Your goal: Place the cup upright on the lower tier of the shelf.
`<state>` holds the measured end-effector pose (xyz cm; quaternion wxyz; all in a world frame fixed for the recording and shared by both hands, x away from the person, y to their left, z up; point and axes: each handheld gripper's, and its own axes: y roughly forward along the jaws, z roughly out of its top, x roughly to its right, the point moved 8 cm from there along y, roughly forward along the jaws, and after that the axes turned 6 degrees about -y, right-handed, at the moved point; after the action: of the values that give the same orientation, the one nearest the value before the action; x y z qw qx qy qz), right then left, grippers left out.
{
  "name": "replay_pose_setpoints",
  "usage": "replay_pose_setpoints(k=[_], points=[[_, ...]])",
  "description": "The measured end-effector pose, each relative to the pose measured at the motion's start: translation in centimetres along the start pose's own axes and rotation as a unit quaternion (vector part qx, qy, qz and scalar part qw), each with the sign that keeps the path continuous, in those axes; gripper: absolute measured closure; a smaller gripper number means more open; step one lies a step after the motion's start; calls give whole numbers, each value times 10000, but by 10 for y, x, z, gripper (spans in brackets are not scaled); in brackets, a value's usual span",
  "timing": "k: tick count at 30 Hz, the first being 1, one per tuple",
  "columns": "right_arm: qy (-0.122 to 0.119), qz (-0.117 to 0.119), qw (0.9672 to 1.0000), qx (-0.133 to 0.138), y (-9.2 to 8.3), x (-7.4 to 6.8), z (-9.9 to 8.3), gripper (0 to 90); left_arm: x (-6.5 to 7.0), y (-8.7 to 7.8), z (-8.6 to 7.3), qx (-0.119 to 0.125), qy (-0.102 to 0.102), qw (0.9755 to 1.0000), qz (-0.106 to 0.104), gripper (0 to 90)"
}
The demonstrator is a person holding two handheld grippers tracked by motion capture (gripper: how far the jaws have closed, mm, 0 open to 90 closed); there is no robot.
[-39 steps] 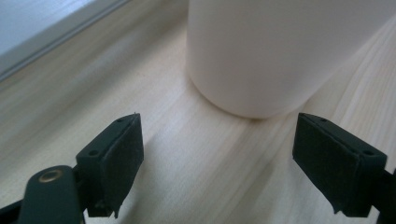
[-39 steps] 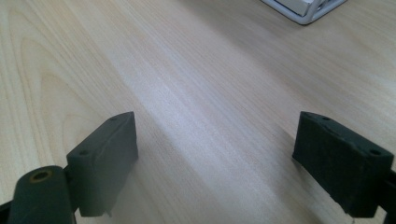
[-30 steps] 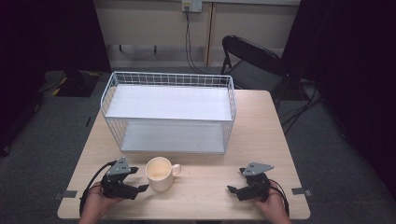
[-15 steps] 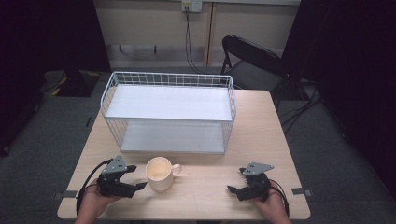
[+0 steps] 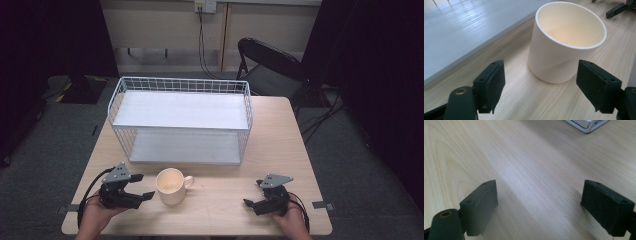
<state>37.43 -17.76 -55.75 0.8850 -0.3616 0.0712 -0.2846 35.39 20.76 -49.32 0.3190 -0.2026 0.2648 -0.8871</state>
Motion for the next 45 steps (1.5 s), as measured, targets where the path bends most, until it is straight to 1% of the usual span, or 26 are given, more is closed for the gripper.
replay_pose_setpoints(k=[5, 8, 10, 11, 12, 13, 15, 19, 23, 25, 28, 31, 39, 41, 45], points=[[0, -3, 10000, 1, 0, 0, 0, 130, -1, -4, 3, 63, -8, 10000, 15, 238], [1, -1, 10000, 0, 0, 0, 0, 130, -1, -6, 5, 58, -48, 10000, -42, 246], [1, -1, 10000, -1, 0, 0, 0, 130, -1, -7, 6, 65, -22, 10000, -20, 246], [-1, -1, 10000, 0, 0, 0, 0, 129, 0, -8, 7, 62, -50, 10000, -41, 252], [0, -1, 10000, 0, 0, 0, 0, 130, -1, -9, 8, 54, -14, 10000, -16, 253], [0, -1, 10000, 0, 0, 0, 0, 130, 0, -9, 8, 22, -38, 10000, -36, 254], [0, -1, 10000, 0, 0, 0, 0, 130, 1, -9, 9, 57, -77, 9999, -47, 259], [0, -1, 10000, 0, 0, 0, 0, 130, 1, -10, 10, 32, -54, 10000, -61, 262], [0, -1, 10000, 0, 0, 0, 0, 130, 1, -12, 13, 85, -106, 9999, -57, 263], [-1, -2, 10000, 0, 0, 0, 0, 130, 1, -14, 14, 70, -125, 9999, -87, 263], [1, -1, 10000, 0, 0, 0, 0, 130, 2, -17, 15, 125, -176, 9997, -75, 264], [4, -2, 10000, -2, 0, 0, 0, 130, 0, -19, 16, 148, -186, 9997, -53, 268], [0, -2, 10000, 0, 0, 0, 0, 130, -1, -23, 22, 337, -298, 9990, -42, 272], [0, -1, 10000, -1, 0, 0, 0, 130, -1, -23, 23, 348, -281, 9990, -39, 274], [0, -1, 10000, 0, 0, 0, 0, 130, 0, -22, 24, 341, -313, 9989, -48, 275]])
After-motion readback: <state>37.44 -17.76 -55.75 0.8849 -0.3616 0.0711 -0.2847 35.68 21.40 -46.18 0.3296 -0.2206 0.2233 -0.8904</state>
